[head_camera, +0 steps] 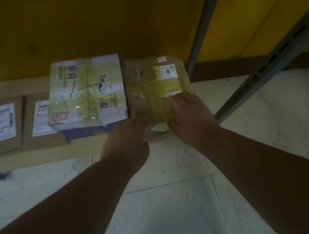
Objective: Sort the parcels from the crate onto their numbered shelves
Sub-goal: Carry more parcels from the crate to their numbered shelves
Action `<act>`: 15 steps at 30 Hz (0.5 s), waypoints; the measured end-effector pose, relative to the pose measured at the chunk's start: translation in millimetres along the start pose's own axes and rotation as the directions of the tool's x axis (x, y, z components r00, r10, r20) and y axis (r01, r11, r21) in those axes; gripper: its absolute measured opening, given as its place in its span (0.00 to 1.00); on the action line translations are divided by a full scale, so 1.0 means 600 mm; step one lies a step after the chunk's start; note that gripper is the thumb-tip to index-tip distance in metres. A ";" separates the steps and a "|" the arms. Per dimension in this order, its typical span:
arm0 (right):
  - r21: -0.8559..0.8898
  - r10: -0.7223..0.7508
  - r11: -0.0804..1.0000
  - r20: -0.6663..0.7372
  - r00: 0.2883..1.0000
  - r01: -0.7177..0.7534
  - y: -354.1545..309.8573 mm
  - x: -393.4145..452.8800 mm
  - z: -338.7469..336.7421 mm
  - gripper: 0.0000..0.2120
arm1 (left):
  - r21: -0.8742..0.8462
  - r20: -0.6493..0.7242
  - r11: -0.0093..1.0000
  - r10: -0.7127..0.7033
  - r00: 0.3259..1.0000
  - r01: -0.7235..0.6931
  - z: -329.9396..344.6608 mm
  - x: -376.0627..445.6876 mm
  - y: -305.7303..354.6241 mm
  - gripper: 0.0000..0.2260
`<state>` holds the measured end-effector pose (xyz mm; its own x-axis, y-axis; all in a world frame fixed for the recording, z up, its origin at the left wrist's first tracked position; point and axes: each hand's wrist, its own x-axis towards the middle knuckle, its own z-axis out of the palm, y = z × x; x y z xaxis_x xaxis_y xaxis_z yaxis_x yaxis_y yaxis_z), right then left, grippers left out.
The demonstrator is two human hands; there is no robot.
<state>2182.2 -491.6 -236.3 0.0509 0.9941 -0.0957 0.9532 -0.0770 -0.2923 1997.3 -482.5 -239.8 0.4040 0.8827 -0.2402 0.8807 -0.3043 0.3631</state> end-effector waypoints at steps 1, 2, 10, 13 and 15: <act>0.013 0.011 1.000 0.002 1.000 -0.012 -0.015 -0.025 -0.015 0.23 | 0.002 -0.004 1.000 -0.020 1.000 0.020 -0.008 -0.027 0.003 0.21; 0.017 0.019 1.000 0.000 1.000 -0.019 -0.030 -0.050 -0.030 0.23 | 0.003 -0.007 0.999 -0.037 0.999 0.037 -0.017 -0.053 0.006 0.22; 0.109 0.006 0.994 -0.005 1.000 -0.006 -0.144 -0.258 -0.209 0.23 | -0.003 -0.040 0.986 -0.169 0.985 0.169 -0.144 -0.281 0.056 0.21; 0.159 -0.019 0.987 -0.028 0.999 0.023 -0.179 -0.329 -0.319 0.24 | -0.010 -0.050 0.978 -0.207 0.977 0.207 -0.220 -0.373 0.109 0.21; 0.165 -0.063 0.984 -0.034 0.997 0.068 -0.209 -0.377 -0.403 0.25 | -0.014 -0.083 0.978 -0.207 0.975 0.206 -0.280 -0.434 0.149 0.21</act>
<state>2122.9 -688.5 52.2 0.0011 0.9990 -0.0443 0.8924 -0.0210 -0.4508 1929.1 -679.3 6.4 0.1911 0.9532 -0.2344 0.9416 -0.1105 0.3182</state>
